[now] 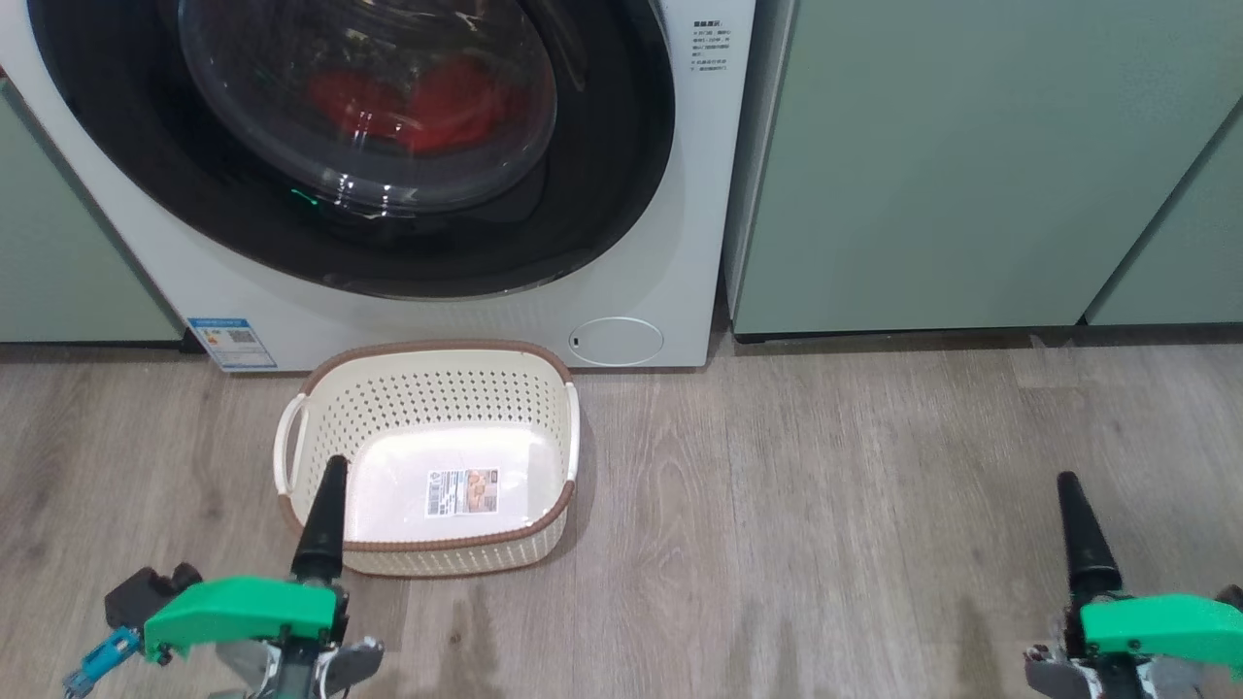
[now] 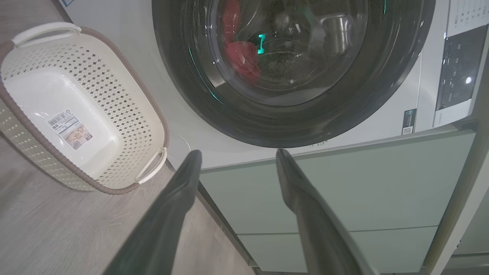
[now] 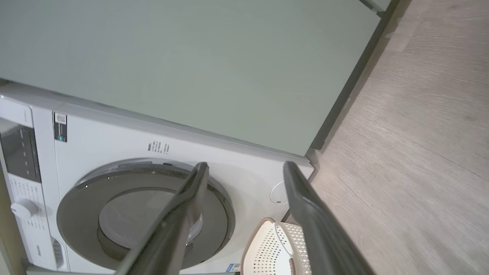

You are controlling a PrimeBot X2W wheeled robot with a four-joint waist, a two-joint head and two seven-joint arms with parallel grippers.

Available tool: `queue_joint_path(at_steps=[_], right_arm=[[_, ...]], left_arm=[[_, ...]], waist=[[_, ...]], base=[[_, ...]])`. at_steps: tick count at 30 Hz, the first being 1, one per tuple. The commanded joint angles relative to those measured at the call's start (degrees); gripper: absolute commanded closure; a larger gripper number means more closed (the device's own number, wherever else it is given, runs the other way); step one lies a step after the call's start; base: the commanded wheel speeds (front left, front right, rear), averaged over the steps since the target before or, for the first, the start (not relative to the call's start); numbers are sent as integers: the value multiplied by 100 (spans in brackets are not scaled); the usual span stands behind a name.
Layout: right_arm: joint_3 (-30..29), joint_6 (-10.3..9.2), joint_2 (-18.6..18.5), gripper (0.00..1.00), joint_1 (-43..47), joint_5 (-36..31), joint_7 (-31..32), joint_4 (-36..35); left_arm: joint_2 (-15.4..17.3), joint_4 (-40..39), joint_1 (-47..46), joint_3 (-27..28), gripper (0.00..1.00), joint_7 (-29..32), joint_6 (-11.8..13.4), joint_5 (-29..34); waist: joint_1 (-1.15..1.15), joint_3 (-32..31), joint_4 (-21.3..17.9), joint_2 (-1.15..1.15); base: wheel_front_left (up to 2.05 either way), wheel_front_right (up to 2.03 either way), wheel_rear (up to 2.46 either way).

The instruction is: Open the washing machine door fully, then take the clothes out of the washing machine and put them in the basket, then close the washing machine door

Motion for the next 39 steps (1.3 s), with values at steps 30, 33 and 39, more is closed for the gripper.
queue_joint_path(at_steps=[30,33,39], right_arm=[[256,-2,-60,0,-391,-2620,-546,-454],[276,-2,-62,0,-409,-2839,-597,-466],[318,-2,-68,0,-441,-3278,-698,-507]], left_arm=[[75,-632,-417,-346,0,-549,432,2674],[82,-650,-434,-375,0,-600,455,2890],[102,-676,-465,-404,0,-701,518,3322]], waist=[[0,-4,0,0],[0,-2,4,0],[0,1,5,0]], base=[[0,0,0],[0,0,0],[0,0,0]])
